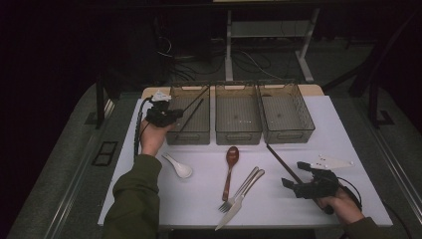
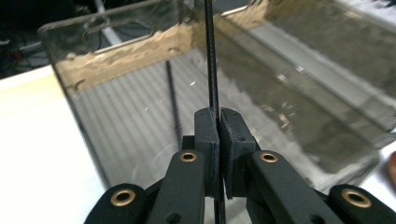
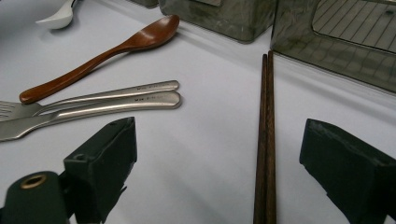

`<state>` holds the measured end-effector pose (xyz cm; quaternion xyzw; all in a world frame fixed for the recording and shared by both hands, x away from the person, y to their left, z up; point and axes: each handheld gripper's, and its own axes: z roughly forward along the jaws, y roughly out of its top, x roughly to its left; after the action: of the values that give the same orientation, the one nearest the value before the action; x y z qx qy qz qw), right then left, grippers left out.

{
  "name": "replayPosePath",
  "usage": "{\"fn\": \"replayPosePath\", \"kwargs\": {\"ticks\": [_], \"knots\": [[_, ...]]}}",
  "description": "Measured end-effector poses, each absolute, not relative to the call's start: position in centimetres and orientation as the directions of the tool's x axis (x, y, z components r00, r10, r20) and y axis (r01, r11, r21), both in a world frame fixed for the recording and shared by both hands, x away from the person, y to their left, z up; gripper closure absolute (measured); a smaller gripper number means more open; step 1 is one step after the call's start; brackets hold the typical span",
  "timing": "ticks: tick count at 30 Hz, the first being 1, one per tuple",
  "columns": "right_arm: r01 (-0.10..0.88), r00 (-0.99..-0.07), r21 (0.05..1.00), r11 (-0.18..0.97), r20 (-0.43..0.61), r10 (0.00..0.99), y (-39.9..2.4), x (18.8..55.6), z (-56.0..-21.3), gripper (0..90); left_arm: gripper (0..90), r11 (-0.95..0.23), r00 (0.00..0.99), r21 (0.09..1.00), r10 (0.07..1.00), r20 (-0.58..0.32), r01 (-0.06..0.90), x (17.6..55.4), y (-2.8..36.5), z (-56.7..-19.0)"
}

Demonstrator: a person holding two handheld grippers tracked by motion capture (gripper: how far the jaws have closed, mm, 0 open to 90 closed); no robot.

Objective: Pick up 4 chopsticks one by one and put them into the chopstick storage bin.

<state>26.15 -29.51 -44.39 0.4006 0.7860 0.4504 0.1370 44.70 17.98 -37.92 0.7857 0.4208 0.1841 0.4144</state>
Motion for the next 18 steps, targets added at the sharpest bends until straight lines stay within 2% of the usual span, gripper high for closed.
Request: {"fn": "replayPosePath", "kwargs": {"ticks": [18], "knots": [[0.506,-0.642,0.819,0.272,0.146,0.753,-29.6,26.2,-44.4,10.7,84.6,-0.311,0.517,0.741,0.854,-0.057,0.595,45.8,17.9,-39.1]]}}
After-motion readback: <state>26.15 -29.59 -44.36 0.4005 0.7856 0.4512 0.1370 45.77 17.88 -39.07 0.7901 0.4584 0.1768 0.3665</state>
